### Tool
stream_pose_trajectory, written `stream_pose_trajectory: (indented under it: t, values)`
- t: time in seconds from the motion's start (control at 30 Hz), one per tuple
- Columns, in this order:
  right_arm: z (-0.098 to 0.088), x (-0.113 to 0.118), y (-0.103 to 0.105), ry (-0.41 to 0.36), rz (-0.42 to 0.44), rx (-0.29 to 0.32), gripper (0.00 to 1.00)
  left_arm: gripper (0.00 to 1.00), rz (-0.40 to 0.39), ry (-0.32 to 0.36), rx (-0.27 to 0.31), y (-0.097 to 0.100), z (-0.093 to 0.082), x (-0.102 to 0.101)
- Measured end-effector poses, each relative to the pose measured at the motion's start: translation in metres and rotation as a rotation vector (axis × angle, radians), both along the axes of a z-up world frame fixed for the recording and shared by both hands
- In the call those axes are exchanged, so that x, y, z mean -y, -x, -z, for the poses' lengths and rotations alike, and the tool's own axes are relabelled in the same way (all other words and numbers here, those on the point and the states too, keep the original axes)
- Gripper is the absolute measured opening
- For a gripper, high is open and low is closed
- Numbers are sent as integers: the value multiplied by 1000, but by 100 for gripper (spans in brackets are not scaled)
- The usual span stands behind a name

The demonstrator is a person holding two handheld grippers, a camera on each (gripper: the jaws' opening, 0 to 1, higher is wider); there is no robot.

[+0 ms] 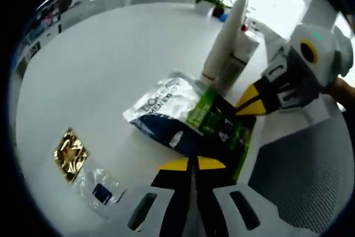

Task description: Arrange the skincare products in the storage area until every visible bottle or jar stands upright without overlapping.

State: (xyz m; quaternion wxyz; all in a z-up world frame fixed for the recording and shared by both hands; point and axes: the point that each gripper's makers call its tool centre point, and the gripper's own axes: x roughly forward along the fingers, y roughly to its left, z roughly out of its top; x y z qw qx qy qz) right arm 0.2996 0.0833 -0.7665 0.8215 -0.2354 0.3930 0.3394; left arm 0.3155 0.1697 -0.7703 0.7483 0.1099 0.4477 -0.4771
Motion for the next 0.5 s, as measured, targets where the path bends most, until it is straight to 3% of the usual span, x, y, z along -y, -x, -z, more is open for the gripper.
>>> stream_pose_trajectory:
  t: [0.5]
  values:
    - [14,8,-2,33,-9,-16,1,0,16,-18,4,-1,11,5]
